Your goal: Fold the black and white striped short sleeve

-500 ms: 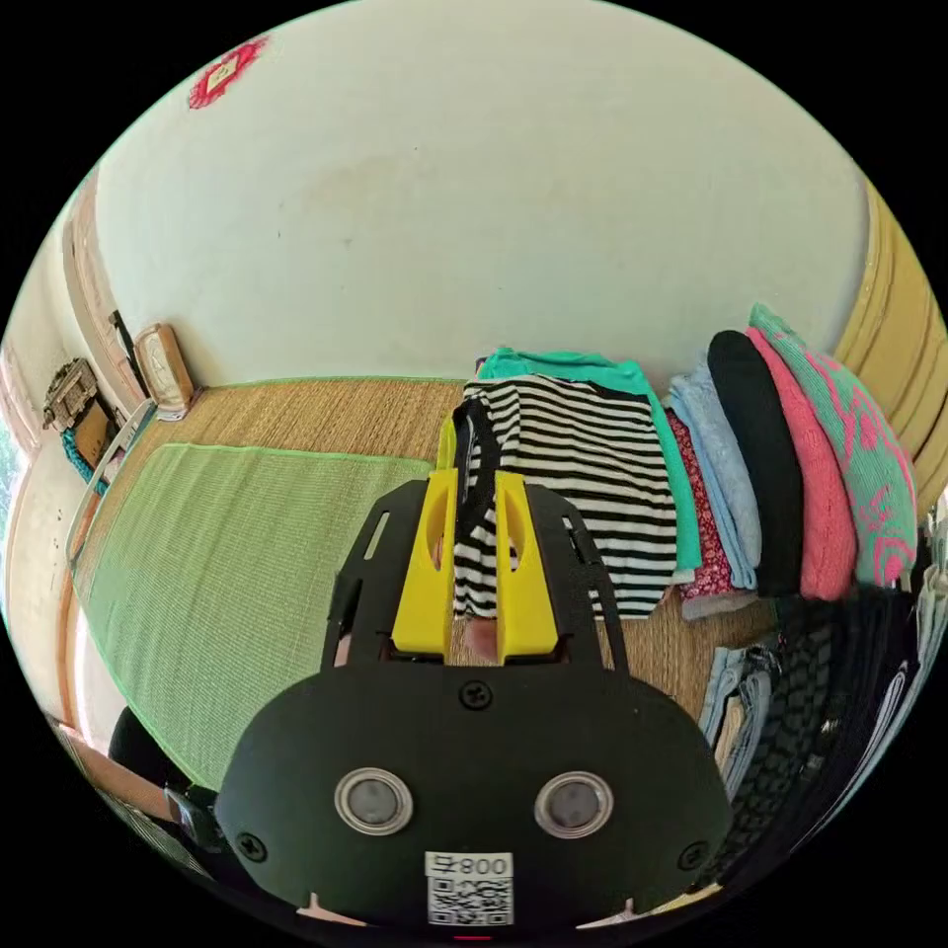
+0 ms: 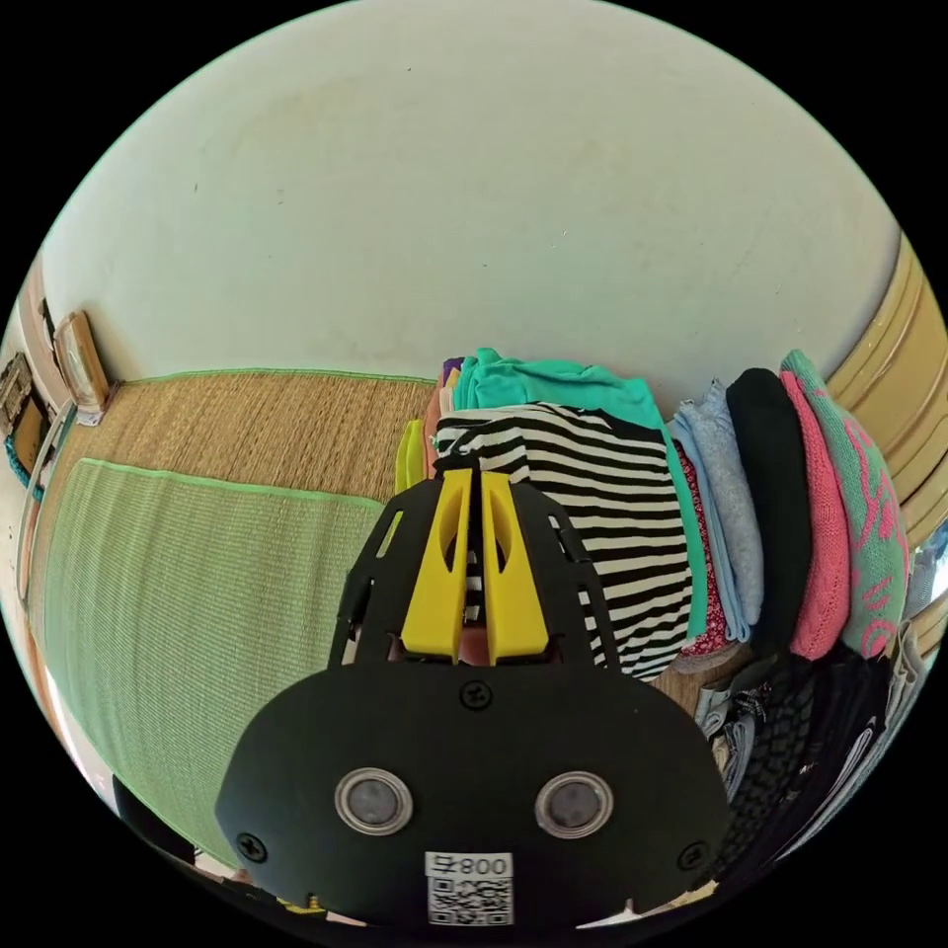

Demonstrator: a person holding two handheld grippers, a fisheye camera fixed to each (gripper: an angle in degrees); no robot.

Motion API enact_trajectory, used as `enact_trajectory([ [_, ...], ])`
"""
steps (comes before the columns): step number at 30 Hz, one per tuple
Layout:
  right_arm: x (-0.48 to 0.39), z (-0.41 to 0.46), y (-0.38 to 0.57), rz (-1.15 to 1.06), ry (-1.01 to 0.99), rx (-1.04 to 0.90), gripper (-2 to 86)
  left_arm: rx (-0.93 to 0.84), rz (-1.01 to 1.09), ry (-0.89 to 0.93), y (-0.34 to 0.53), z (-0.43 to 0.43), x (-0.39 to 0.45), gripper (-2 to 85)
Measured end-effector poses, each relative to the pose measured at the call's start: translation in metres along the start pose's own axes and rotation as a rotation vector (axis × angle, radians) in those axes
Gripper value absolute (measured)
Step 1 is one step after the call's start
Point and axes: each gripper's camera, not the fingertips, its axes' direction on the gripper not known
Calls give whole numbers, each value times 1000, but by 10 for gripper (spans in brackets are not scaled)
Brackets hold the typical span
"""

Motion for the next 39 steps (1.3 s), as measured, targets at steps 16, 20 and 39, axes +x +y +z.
enact_trajectory([
  [16,-60,-202,227,-96,-654,256,7,237,-362,262,133,-235,-80,2],
  [20,-83,-242,296,-105,-770,190,9,332,-484,268,183,-304,-81,2],
  [39,-86,-419,500,-85,-830,224,8,500,-731,573,265,-440,-49,63],
])
